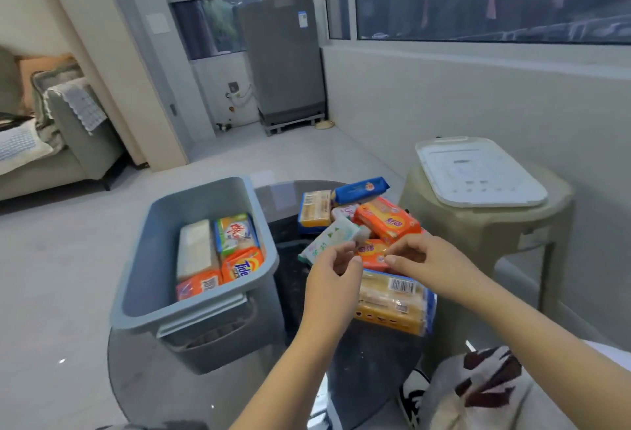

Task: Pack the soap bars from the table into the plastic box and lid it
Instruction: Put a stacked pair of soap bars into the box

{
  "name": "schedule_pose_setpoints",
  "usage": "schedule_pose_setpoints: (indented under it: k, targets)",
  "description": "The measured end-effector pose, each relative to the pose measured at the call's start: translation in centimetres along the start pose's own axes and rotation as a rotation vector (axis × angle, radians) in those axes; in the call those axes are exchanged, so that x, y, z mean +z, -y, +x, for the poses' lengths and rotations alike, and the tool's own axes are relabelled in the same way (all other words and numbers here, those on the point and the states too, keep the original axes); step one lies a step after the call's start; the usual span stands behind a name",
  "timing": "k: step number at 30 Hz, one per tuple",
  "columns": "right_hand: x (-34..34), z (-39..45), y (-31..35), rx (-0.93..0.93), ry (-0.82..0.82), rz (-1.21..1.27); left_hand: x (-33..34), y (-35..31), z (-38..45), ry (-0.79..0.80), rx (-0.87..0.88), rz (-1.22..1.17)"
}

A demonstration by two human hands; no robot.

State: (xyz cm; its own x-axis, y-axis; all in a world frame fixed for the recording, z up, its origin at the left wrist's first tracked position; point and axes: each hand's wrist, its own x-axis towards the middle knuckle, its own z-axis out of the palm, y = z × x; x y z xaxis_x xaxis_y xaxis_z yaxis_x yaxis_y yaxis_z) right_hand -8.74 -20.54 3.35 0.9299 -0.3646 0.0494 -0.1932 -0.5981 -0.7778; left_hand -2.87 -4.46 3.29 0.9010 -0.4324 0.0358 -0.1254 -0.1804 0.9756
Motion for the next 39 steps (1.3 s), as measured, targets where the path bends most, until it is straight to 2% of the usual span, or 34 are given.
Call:
schedule_pose_setpoints:
  k: [6, 11, 16, 22, 28, 31, 35, 39]
  targets:
    - [0.7, 0.4, -3.1, 0.142, 0.061, -0.135, 1.5, 3.0, 1.8, 0.014, -0.131, 0.179]
    - [0.9, 0.3, -3.9, 0.296, 0.192, -0.122, 1.7, 4.5, 2.4, 0.09, -0.238, 0.191]
    - [1.5, 0.3, -3.6, 0.326, 0.158, 0.004, 1.7, 5.0, 2.4, 0.108, -0.267, 0.074]
    - [2.3, -0.2, -3.2, 0.345, 0.119, 0.183, 1.6, 4.6, 2.2, -0.015, -0.279, -0.085]
    - [2.1, 0.4, -1.8, 0.271, 0.057, 0.295, 0.3, 3.1, 3.2, -0.073, -0.209, -0.278]
    - [1.2, 1.6, -0.6, 0.242, 0.091, 0.34, 0.2, 2.1, 4.3, -0.117, -0.201, -0.446]
    - [-0.4, 4.6, 1.3, 0.243, 0.226, 0.298, 1.0, 0.3, 6.9, -0.152, -0.223, -0.65]
    - [-2.3, 8.2, 2.6, 0.198, 0.183, 0.293, 2.0, -0.6, 10.5, -0.211, -0.193, -0.601]
